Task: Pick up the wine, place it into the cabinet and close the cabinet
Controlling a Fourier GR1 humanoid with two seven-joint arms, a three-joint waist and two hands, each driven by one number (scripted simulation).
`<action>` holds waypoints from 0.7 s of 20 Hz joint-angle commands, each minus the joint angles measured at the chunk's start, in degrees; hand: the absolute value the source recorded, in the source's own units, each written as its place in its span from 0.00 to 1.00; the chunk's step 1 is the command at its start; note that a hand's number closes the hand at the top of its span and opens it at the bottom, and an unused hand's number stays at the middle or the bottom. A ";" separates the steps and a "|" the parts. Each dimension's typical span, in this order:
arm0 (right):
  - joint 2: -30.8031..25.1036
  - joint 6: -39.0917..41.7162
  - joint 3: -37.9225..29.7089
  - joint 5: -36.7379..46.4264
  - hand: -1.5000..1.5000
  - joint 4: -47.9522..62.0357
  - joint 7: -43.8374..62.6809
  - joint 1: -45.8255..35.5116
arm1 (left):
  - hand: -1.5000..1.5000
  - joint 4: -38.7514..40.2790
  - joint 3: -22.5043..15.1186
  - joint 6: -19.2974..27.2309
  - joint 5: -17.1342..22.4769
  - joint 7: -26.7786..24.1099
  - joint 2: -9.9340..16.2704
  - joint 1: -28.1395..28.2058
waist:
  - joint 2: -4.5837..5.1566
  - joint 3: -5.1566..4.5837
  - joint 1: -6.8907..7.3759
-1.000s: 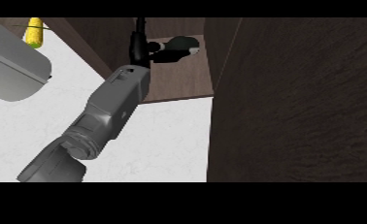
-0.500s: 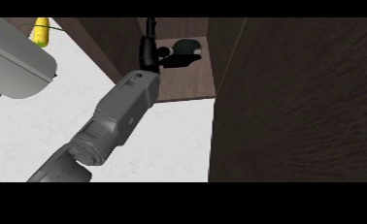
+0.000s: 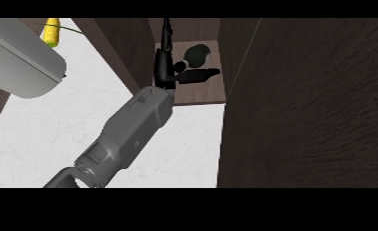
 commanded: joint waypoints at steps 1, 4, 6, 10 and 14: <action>2.06 0.98 0.51 3.15 0.00 -0.62 -2.62 3.01 | 0.00 -11.33 -6.33 6.25 2.38 0.42 -0.05 6.12 | -0.44 0.04 1.32; 3.42 1.75 2.57 4.73 0.00 -0.47 -3.26 5.05 | 0.00 -19.03 -10.01 10.10 2.71 0.67 -0.05 10.97 | -0.63 0.05 2.29; 0.38 -0.76 -1.49 0.79 0.00 -3.64 0.39 3.56 | 0.00 -21.31 -10.62 8.87 1.88 -0.22 -0.05 14.87 | -0.67 0.03 2.62; 2.59 -1.50 0.35 4.28 0.00 -2.60 -0.76 4.36 | 0.00 -31.20 -11.54 9.48 -1.70 2.79 -0.05 19.41 | -0.74 0.04 3.45; 2.11 -2.31 0.87 5.11 0.00 -5.51 0.88 5.04 | 0.00 -44.47 -16.49 11.50 -3.75 5.88 4.16 26.27 | -0.86 0.04 3.75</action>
